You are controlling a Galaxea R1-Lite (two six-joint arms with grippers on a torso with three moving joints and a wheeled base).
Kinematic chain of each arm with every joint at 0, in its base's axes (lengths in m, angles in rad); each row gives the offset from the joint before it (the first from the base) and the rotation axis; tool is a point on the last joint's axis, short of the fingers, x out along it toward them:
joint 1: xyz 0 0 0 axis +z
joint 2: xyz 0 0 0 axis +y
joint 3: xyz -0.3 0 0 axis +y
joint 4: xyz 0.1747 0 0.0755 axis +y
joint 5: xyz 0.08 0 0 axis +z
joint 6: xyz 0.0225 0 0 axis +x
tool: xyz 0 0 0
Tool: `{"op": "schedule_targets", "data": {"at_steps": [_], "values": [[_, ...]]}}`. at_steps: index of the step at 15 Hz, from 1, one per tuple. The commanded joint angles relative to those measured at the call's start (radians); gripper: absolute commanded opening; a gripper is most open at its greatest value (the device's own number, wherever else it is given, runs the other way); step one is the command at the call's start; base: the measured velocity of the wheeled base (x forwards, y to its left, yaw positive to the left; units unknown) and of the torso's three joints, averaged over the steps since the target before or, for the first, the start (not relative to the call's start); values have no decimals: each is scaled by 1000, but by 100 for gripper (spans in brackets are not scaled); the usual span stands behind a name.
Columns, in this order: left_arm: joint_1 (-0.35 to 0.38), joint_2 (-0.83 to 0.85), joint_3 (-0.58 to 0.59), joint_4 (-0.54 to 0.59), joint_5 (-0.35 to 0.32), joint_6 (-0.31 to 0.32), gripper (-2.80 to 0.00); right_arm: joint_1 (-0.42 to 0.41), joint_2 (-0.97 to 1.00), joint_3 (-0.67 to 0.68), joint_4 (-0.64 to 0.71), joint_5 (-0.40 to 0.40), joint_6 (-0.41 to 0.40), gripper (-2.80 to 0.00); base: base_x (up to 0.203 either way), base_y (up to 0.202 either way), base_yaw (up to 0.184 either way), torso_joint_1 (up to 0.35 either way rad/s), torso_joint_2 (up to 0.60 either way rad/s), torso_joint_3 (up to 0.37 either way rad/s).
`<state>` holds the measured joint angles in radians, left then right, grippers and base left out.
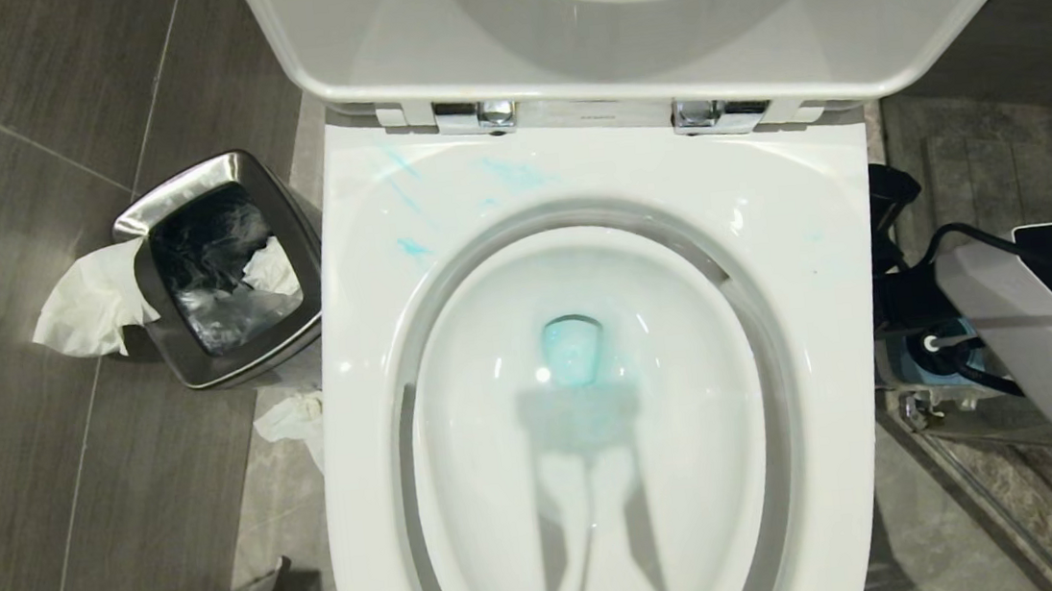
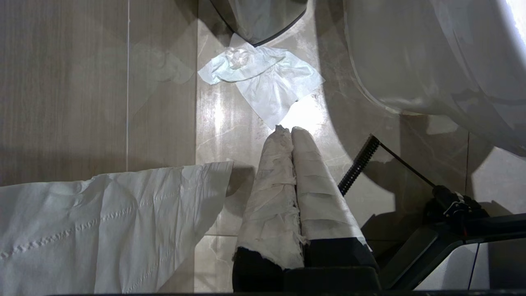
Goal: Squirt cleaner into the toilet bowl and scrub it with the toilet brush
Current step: Place the cleaning agent on the floor
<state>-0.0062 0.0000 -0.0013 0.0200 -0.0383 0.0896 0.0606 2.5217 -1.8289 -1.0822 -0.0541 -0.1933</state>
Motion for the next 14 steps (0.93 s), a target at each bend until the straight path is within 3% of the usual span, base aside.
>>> {"op": "schedule_targets", "data": {"at_steps": [1, 7, 11, 14], "values": [[0, 0, 0, 0, 0, 1, -280, 1, -1, 0, -5, 0, -1, 0, 0, 0, 0, 0, 0, 0], [0, 0, 0, 0, -2, 12, -280, -2, -45, 59, -8, 6, -1, 0, 0, 0, 0, 0, 0, 0], [0, 0, 1, 0, -2, 16, -280, -8, -144, 226, -12, 26, -14, 0, 0, 0, 0, 0, 0, 0], [0, 0, 1, 0, 0, 12, -280, -8, -276, 422, -6, 28, -30, 0, 0, 0, 0, 0, 0, 0]]}}
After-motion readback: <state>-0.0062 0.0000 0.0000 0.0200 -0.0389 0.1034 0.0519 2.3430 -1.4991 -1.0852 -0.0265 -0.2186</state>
